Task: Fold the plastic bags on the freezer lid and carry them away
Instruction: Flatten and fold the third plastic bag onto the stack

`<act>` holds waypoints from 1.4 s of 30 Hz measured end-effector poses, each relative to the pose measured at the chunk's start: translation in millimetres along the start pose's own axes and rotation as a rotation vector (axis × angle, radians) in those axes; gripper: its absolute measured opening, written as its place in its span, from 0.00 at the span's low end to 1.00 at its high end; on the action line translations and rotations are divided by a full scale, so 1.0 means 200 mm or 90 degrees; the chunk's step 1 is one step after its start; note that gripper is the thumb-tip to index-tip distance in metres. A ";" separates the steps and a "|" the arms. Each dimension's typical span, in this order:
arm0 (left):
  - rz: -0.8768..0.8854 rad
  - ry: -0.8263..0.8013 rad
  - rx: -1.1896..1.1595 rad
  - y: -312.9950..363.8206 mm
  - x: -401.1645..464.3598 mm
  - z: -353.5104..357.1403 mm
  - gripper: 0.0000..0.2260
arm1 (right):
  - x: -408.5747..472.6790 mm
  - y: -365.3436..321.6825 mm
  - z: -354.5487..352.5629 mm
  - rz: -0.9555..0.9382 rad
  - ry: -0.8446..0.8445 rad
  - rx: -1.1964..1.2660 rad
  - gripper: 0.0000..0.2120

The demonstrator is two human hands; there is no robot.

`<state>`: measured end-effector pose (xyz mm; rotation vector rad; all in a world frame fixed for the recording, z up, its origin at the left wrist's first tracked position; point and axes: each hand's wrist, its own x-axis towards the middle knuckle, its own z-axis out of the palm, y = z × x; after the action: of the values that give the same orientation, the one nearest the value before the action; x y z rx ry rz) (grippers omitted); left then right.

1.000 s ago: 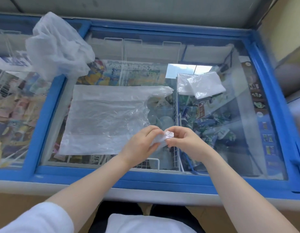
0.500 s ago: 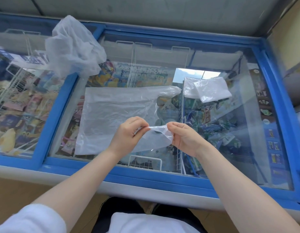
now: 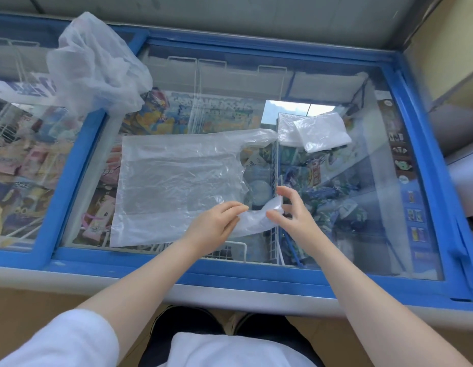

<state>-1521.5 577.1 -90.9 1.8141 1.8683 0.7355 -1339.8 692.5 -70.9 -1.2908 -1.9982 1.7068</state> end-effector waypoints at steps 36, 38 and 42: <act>-0.160 -0.074 0.260 -0.22 0.09 0.09 0.34 | -0.06 0.00 -0.06 -0.010 0.081 0.146 0.09; -0.160 0.008 0.114 -0.15 0.13 0.05 0.30 | -0.07 -0.02 -0.07 -0.012 0.027 0.189 0.07; -0.073 -0.026 -0.111 0.09 0.33 -0.06 0.17 | -0.06 -0.06 -0.08 -0.022 -0.011 0.156 0.06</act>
<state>-1518.8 642.5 -67.4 1.5894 1.8041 0.7875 -1328.2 695.8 -50.6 -1.1547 -1.7424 1.8820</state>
